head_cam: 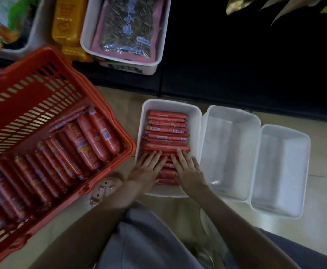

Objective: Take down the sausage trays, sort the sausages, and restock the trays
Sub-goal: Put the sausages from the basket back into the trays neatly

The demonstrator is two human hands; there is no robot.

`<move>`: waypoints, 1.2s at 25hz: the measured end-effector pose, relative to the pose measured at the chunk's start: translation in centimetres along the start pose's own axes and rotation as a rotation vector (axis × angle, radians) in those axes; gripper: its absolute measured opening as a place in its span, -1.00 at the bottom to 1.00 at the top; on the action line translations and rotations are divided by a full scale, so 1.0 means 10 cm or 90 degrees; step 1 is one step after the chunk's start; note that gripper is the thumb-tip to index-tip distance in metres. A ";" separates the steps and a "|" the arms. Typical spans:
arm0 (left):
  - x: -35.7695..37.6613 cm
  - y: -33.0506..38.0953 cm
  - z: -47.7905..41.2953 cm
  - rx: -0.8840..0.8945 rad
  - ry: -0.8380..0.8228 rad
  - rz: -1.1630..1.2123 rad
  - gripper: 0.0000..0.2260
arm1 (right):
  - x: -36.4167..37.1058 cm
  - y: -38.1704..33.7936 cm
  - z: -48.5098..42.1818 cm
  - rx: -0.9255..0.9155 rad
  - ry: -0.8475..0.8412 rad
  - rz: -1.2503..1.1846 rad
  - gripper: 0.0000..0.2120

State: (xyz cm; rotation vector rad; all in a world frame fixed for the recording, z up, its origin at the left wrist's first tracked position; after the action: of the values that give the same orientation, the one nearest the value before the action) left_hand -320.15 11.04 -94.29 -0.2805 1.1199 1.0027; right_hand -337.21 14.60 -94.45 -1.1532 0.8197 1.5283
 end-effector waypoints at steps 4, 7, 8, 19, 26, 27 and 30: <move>-0.07 0.05 -0.05 -0.019 0.016 -0.006 -0.35 | 0.01 -0.03 -0.01 0.011 0.045 -0.012 -0.39; -0.35 0.09 -0.02 -0.046 0.010 0.062 -0.51 | -0.22 -0.07 -0.06 0.025 0.054 -0.068 -0.46; -0.47 0.12 0.01 -0.061 0.014 0.122 -0.55 | -0.32 -0.08 -0.10 0.030 0.043 -0.099 -0.46; -1.81 -1.19 1.43 -0.352 0.535 0.335 -0.74 | -2.46 -1.32 -1.21 -0.172 0.341 -0.273 -0.59; -0.52 -2.57 1.70 -0.608 0.264 0.154 -0.58 | -1.44 -2.57 -2.42 -0.333 0.055 -0.081 -0.47; -0.34 -2.65 1.72 -0.602 0.250 0.132 -0.57 | -1.23 -2.64 -2.57 -0.332 0.001 -0.040 -0.48; -0.04 -2.71 1.73 -0.553 0.162 0.077 -0.49 | -0.80 -2.78 -2.86 -0.336 -0.071 0.098 -0.55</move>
State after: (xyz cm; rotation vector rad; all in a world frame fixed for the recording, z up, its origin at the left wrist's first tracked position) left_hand -288.31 6.93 -93.61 -1.0685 0.8692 1.5601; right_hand -302.65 -6.86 -94.37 -1.3851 0.4443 1.9911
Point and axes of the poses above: each hand's wrist, its own z-axis away from the middle knuckle, its own x-axis out of the palm, y = z × x, the point moved 2 cm from there along -z, towards the middle knuckle, and after that the axes turned 3 degrees about y, right-handed, at the moved point
